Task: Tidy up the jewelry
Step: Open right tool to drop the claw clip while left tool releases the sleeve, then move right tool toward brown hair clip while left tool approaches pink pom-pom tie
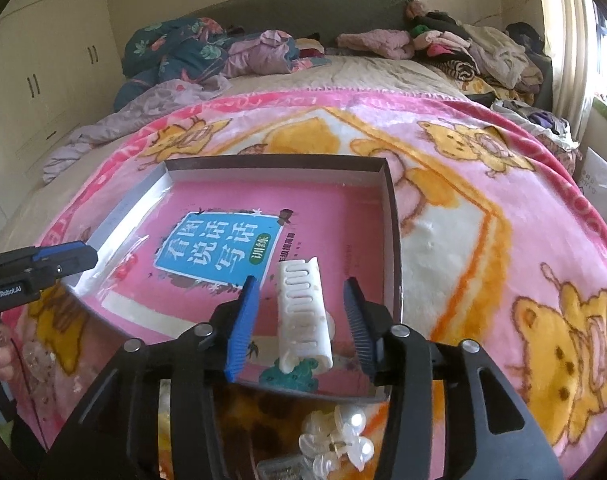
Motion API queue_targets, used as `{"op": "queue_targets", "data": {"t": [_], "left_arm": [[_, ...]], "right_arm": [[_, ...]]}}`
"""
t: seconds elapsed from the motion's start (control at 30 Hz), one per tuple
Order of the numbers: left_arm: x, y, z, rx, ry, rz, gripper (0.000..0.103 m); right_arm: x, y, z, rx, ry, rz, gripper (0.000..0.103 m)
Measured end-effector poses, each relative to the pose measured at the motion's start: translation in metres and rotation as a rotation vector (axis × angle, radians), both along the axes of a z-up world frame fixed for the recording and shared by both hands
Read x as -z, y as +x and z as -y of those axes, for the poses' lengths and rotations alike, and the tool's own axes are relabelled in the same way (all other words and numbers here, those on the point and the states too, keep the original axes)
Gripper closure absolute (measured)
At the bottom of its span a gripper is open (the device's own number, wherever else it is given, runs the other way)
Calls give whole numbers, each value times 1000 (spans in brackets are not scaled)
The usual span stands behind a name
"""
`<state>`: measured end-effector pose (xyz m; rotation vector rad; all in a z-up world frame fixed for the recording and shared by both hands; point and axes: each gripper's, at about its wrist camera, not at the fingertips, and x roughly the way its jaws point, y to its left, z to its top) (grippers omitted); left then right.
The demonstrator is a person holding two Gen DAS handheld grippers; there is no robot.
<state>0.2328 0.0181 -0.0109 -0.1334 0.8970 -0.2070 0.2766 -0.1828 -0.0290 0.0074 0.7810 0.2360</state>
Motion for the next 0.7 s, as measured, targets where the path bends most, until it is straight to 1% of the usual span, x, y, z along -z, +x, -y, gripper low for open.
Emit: {"op": "queue_targets", "data": {"t": [0.13,0.23,0.33,0.5,0.57,0.7], "left_arm": [[-8,-12,-3,-12,7,14,65],[-15,-21,-6,-22,6,25,64],[-20,-30,-8,-31,5,38,60],[-27,-48,-14,-48,-8,51,59],[-31,-55,-17,-54,-10,60,48],[-37,-71,-19,-63,-12,77,47]], "right_arm": [[-8,-12,6,4,11,6,54],[-13,-22,9,4,13,19,51],[-20,-34,14,2,14,32,50],[-31,-55,22,4,22,55,44],[-35,-62,23,1,21,62,42],[-42,-79,26,-8,25,73,40]]}}
